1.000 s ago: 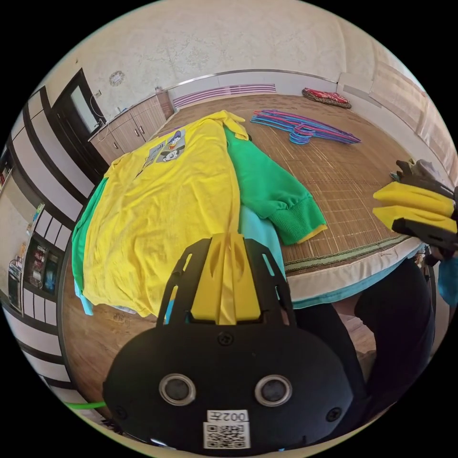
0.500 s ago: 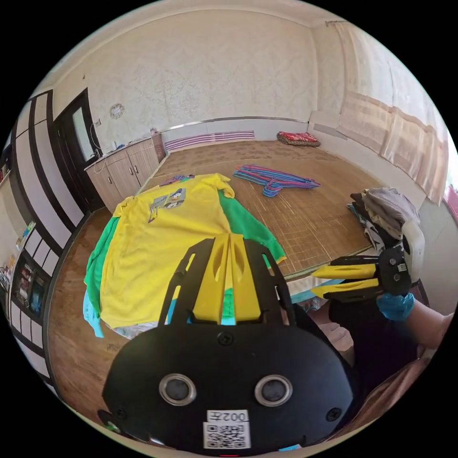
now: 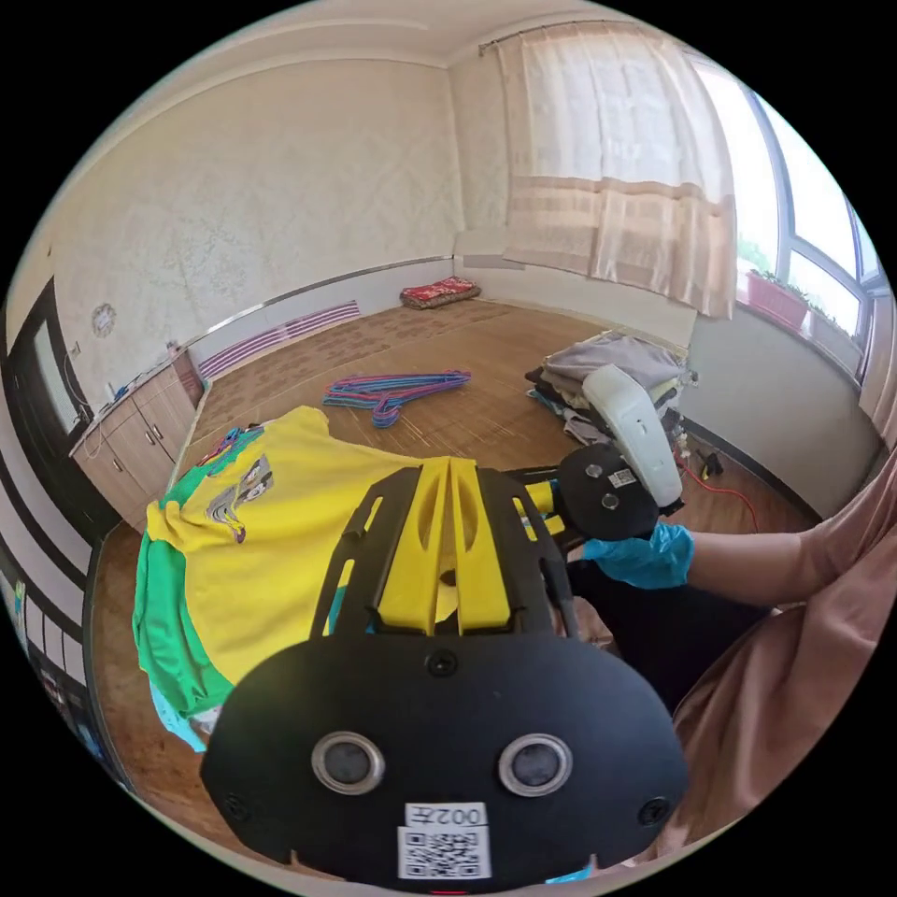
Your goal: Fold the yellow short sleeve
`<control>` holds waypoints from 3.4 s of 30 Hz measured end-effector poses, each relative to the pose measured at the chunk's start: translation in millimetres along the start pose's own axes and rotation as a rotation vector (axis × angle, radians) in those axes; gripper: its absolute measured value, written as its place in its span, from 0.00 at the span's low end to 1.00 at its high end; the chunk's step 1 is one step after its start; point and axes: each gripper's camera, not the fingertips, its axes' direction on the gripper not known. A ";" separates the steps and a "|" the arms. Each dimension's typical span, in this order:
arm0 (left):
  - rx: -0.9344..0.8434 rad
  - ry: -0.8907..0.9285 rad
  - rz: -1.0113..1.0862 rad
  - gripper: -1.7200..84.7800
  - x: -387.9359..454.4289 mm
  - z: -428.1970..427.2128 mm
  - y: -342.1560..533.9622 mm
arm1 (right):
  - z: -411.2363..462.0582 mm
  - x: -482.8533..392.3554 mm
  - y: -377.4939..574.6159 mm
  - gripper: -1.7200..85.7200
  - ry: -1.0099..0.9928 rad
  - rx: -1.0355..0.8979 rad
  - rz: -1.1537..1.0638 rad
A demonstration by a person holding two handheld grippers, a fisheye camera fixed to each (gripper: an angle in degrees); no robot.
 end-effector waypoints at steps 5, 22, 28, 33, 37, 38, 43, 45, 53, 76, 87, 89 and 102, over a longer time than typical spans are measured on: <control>0.130 0.440 0.051 0.01 20.9 -15.4 -1.6 | -51.3 -3.8 33.1 0.02 -0.007 0.048 -0.004; -0.015 0.063 0.028 0.06 14.7 -20.6 11.0 | -221.0 -3.0 147.9 0.01 0.017 0.215 0.066; -0.140 0.076 -0.004 0.19 -8.7 6.1 30.7 | -292.4 -11.3 185.4 0.01 0.023 0.305 0.061; -0.153 0.272 0.017 0.20 -6.6 24.3 39.3 | -332.6 -19.6 207.9 0.01 0.052 0.321 0.054; -0.117 0.357 0.081 0.15 11.4 30.0 35.1 | -362.4 -33.2 224.1 0.01 0.029 0.363 -0.007; -0.113 0.369 0.101 0.14 17.7 31.3 32.2 | -369.2 -36.7 228.5 0.01 0.025 0.367 -0.027; -0.114 0.367 0.190 0.06 44.1 33.4 21.2 | -397.1 -41.3 247.7 0.01 0.034 0.386 -0.035; -0.098 0.360 0.217 0.03 53.5 31.2 18.3 | -410.4 -39.1 256.1 0.01 0.041 0.410 -0.018; -0.003 0.538 0.400 0.01 102.3 4.8 -1.2 | -469.6 -33.8 283.3 0.01 -0.009 0.544 -0.018; -0.337 0.300 0.187 0.11 68.1 -1.1 49.4 | -349.3 73.7 297.9 0.20 0.164 -0.110 0.274; -0.534 0.073 0.280 0.06 119.0 26.4 73.6 | -251.3 90.6 302.2 0.17 0.034 -0.301 0.324; -0.533 0.052 0.306 0.05 125.3 27.5 76.8 | -238.3 89.2 299.6 0.15 0.065 -0.342 0.327; -0.417 0.056 0.159 0.01 84.6 -36.4 77.2 | -295.7 58.6 265.4 0.06 -0.018 -0.178 0.165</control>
